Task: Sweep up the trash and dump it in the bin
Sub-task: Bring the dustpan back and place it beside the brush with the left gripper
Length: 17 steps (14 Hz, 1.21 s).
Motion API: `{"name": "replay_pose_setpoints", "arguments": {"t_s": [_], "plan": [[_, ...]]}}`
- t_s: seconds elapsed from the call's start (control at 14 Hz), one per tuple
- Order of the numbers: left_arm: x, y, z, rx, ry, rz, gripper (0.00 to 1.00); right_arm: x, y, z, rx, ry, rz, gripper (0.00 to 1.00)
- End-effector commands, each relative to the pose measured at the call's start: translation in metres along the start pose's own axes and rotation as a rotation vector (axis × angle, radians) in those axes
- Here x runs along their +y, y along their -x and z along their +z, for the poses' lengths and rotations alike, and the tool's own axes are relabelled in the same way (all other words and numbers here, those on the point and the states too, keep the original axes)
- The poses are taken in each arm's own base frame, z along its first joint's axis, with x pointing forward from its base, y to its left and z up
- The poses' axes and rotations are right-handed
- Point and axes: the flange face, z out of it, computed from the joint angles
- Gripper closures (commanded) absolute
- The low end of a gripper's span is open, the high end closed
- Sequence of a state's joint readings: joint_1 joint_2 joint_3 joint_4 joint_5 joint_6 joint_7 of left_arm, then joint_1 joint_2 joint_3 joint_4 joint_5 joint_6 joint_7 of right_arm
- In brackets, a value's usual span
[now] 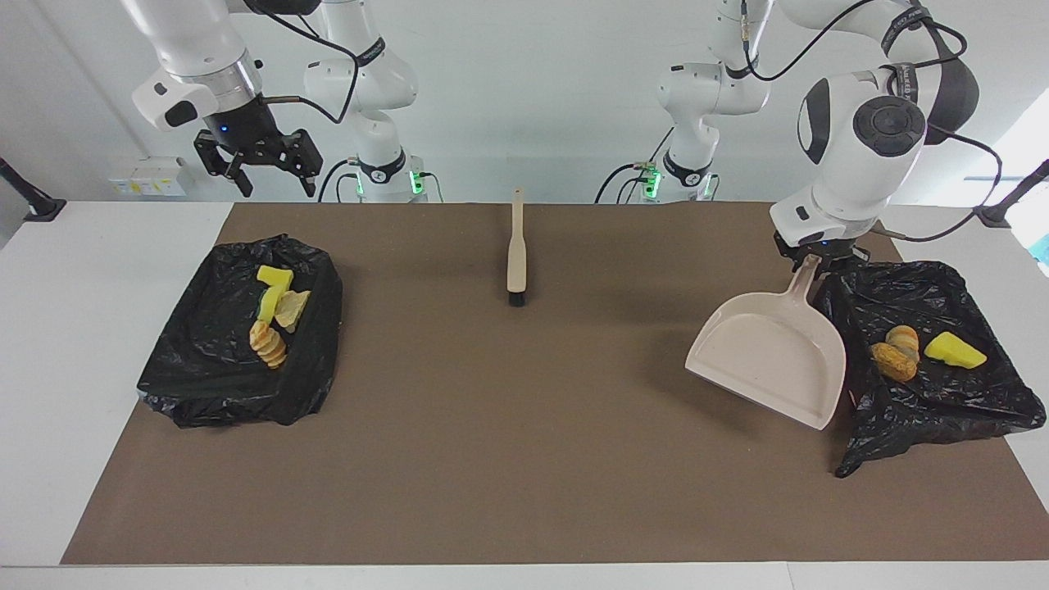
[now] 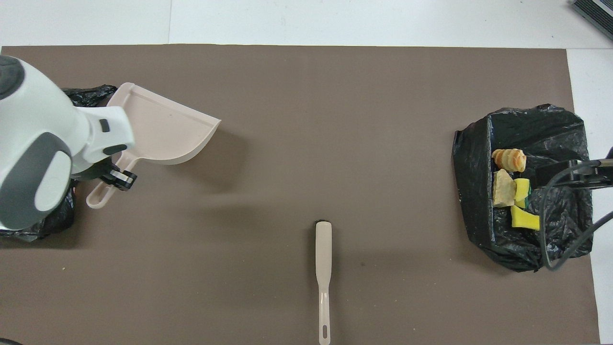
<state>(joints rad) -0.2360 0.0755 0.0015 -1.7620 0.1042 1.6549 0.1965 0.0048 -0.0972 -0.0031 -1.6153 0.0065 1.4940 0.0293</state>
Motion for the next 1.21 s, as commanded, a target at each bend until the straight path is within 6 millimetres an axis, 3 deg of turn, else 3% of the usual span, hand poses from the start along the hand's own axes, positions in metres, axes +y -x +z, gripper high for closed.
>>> {"name": "replay_pose_setpoints", "arguments": {"t_s": [0.0, 0.43, 0.57, 0.78, 1.0, 1.07, 1.14], "plan": [[0.062, -0.025, 0.010, 0.001, 0.056, -0.065, 1.00, 0.005, 0.006, -0.007, -0.010, 0.000, -0.022, 0.00], [0.194, -0.081, 0.032, 0.040, 0.092, -0.191, 1.00, 0.006, 0.006, -0.007, -0.005, 0.006, -0.013, 0.00], [0.227, -0.105, 0.037, 0.063, 0.096, -0.248, 1.00, 0.004, 0.006, -0.007, -0.005, 0.006, -0.015, 0.00], [0.262, -0.112, 0.037, 0.124, 0.135, -0.267, 1.00, 0.004, 0.006, -0.007, -0.005, 0.003, -0.015, 0.00], [0.275, -0.117, 0.038, 0.168, 0.151, -0.267, 1.00, 0.003, 0.006, -0.007, -0.005, 0.003, -0.017, 0.00], [0.292, -0.116, 0.041, 0.172, 0.149, -0.255, 1.00, 0.003, 0.006, -0.007, -0.005, 0.003, -0.017, 0.00], [0.315, -0.123, 0.066, 0.154, 0.133, -0.276, 1.00, 0.004, 0.006, -0.007, -0.005, 0.003, -0.015, 0.00]]}}
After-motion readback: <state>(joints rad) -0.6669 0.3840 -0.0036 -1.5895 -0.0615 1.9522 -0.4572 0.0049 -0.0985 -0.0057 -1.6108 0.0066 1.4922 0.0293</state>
